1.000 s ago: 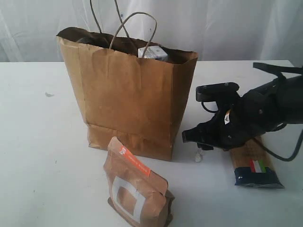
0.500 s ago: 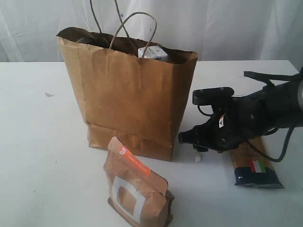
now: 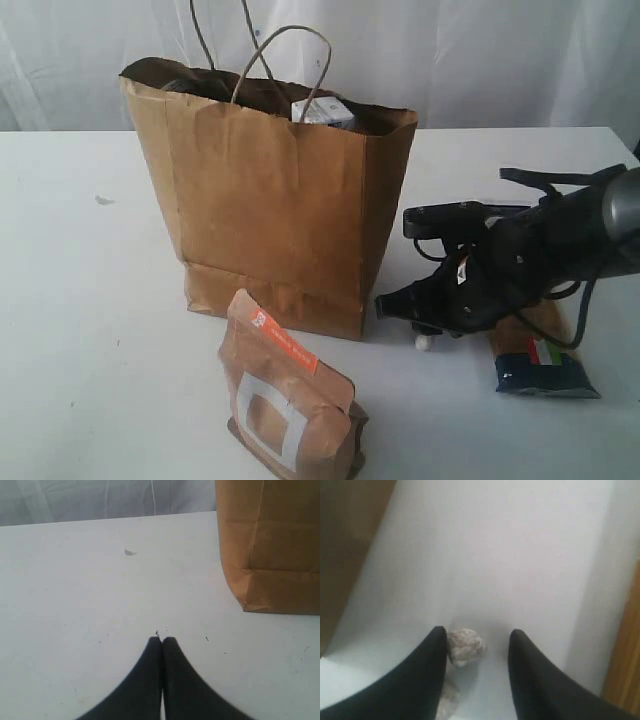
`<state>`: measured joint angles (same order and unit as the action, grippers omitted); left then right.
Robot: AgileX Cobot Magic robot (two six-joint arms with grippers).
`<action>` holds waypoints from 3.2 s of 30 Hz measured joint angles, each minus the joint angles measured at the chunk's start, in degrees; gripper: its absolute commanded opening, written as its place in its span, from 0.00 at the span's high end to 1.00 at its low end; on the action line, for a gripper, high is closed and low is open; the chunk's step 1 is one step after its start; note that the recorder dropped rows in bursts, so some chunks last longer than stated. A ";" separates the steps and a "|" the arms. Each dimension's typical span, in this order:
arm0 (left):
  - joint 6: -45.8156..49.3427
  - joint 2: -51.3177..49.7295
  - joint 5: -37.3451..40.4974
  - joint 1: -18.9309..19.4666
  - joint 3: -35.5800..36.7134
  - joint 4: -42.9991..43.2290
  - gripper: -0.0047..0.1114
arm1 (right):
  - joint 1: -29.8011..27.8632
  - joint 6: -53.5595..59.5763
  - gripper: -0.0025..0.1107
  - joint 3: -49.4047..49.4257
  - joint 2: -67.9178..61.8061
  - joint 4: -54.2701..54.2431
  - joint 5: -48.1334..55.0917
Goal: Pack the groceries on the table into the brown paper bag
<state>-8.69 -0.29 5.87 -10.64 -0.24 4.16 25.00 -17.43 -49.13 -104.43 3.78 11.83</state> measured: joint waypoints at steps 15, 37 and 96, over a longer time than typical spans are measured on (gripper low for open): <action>0.00 0.00 0.00 0.00 0.00 0.00 0.96 | 0.00 0.00 0.84 0.00 -0.10 0.00 -1.48; 0.00 0.00 0.00 0.00 0.00 0.00 0.96 | 0.00 4.93 0.95 0.00 23.95 0.00 9.50; 0.00 0.00 0.00 0.00 0.00 0.00 0.96 | 5.92 18.06 0.54 -6.14 51.27 -10.10 32.20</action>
<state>-8.69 -0.29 5.87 -10.64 -0.24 4.16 30.92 0.62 -55.27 -53.15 -6.32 44.03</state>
